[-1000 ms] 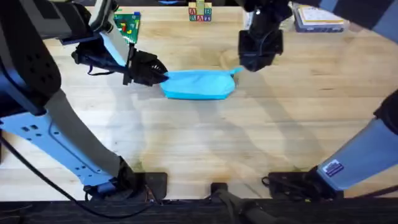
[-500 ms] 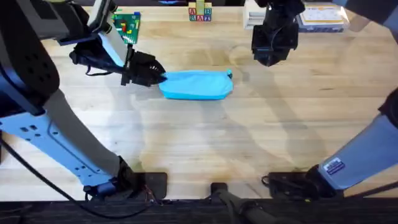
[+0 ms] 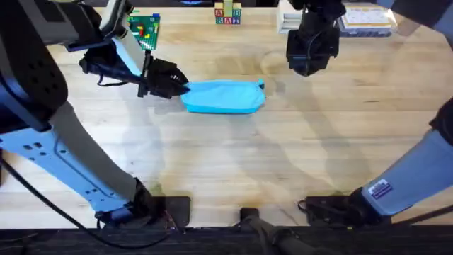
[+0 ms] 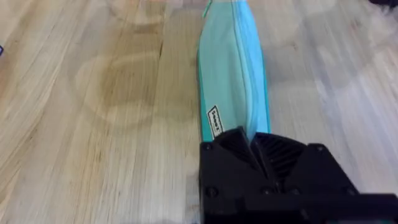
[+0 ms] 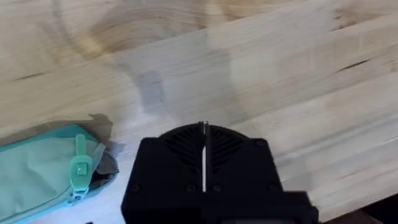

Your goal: Unzip the bag, pick up the pens from the table one at a time and place them inside, then zip the bag closed.

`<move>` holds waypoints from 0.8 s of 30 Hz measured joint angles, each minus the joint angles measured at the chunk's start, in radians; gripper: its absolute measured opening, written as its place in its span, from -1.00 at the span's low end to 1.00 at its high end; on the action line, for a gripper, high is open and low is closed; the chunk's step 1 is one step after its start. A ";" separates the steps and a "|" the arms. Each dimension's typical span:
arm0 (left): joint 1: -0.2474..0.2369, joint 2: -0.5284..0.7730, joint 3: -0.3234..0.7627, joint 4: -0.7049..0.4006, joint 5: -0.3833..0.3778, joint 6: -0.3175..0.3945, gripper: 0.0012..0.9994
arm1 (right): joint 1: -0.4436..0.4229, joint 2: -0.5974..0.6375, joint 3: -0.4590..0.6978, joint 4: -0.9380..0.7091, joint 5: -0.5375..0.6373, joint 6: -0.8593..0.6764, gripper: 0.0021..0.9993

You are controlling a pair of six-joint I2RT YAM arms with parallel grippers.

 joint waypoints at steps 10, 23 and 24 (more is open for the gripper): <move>0.000 0.000 0.000 0.000 0.000 0.000 -0.92 | 0.000 -0.034 -0.003 0.049 -0.031 -0.003 -0.94; 0.000 0.000 0.000 0.000 0.000 0.000 -0.92 | 0.021 -0.258 -0.004 0.046 -0.053 -0.006 -0.38; 0.000 0.000 0.000 0.000 0.000 0.000 -0.92 | 0.029 -0.267 -0.004 0.044 -0.053 -0.006 -0.13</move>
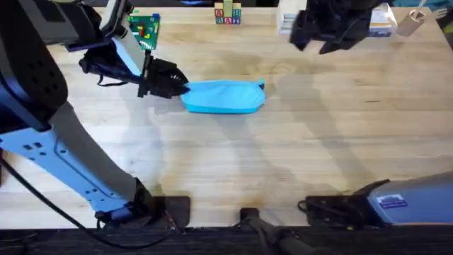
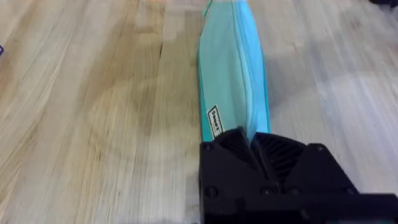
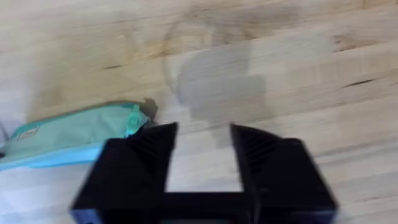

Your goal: Unzip the bag, pick up the pens from the table one at a time and place them inside, then zip the bag closed.

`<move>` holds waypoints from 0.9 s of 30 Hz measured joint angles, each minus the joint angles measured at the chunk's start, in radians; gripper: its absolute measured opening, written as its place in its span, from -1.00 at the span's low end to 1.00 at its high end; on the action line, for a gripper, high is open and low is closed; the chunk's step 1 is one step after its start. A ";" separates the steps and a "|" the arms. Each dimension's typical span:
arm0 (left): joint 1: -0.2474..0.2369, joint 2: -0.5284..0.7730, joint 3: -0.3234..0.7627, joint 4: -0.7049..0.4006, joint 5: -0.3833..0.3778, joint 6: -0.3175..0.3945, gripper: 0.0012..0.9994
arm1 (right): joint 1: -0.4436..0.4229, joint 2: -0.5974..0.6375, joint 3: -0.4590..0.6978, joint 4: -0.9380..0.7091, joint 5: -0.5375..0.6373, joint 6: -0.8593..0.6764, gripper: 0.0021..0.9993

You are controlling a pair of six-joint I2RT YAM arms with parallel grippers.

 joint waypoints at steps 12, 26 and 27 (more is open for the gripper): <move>0.000 0.000 0.000 0.000 0.000 0.000 -0.92 | 0.121 -0.101 -0.029 -0.043 0.045 0.039 0.99; 0.000 0.000 0.000 0.000 0.000 0.000 -0.92 | 0.139 -0.323 -0.257 0.136 -0.012 0.066 0.99; 0.000 0.000 0.000 0.000 0.000 0.000 -0.92 | 0.139 -0.329 -0.275 0.162 -0.026 0.062 0.99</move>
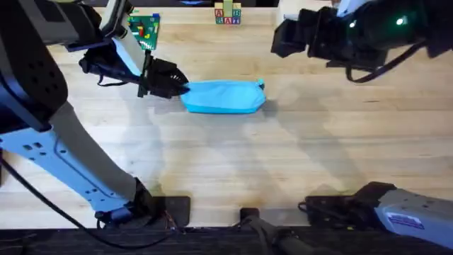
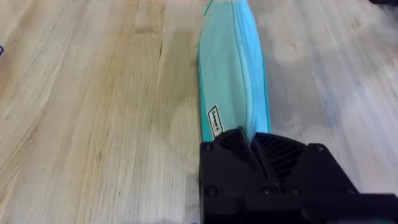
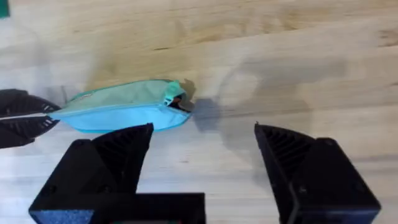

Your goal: Unzip the bag, pick up the pens from the table one at a time and place them inside, then zip the bag closed.

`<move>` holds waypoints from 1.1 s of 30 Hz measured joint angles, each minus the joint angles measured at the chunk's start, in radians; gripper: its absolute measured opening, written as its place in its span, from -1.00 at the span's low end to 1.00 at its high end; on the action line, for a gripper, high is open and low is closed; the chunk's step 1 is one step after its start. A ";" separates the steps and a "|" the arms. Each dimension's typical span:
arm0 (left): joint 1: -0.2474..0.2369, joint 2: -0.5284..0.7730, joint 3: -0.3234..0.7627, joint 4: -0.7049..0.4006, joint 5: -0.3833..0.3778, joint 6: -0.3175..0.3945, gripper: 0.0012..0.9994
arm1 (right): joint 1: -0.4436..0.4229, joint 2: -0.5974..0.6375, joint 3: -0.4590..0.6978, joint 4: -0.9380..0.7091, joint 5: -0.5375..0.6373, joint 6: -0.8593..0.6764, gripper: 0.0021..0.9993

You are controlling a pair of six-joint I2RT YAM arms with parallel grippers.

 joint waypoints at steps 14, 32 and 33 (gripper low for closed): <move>0.000 0.000 0.000 0.000 0.000 0.000 -0.92 | 0.000 -0.006 -0.105 0.157 -0.152 -0.034 0.99; 0.000 0.000 0.000 0.000 0.000 0.000 -0.92 | 0.000 0.001 -0.105 0.153 -0.157 -0.008 0.99; 0.000 0.000 0.000 0.000 0.000 0.000 -0.92 | 0.000 0.007 -0.105 0.153 -0.157 0.001 0.99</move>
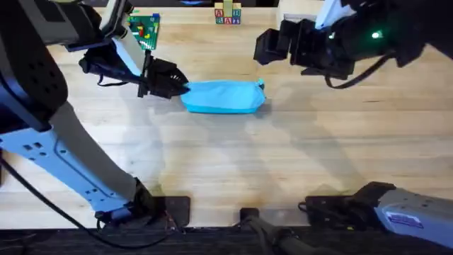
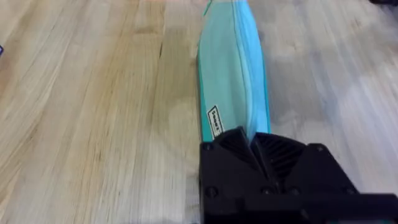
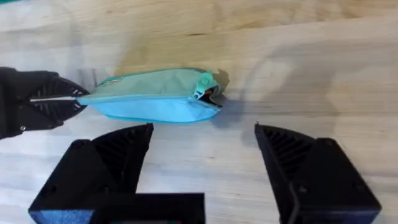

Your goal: Unzip the bag, pick up the pens from the table one at a time and place them inside, then zip the bag closed.

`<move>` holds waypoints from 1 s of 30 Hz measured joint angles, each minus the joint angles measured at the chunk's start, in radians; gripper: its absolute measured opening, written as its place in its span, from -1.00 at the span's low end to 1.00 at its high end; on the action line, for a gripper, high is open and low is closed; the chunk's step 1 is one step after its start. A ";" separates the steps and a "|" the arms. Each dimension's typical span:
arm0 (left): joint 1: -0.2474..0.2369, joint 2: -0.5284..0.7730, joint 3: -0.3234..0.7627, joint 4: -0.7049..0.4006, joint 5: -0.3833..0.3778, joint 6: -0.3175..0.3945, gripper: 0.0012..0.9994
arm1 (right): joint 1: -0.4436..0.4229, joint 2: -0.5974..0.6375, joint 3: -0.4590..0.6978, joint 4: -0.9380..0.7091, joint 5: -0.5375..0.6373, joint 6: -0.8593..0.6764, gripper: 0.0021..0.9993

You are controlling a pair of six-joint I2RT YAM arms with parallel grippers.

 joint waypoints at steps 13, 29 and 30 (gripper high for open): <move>0.000 0.000 0.000 0.000 0.000 0.000 -0.92 | 0.000 0.129 0.000 0.003 0.000 0.208 0.99; 0.000 0.000 0.000 0.000 0.000 0.000 -0.92 | 0.000 0.244 0.000 0.089 0.000 0.267 0.89; 0.000 0.000 0.000 0.000 0.000 0.000 -0.92 | 0.000 0.252 0.000 0.093 0.000 0.269 0.88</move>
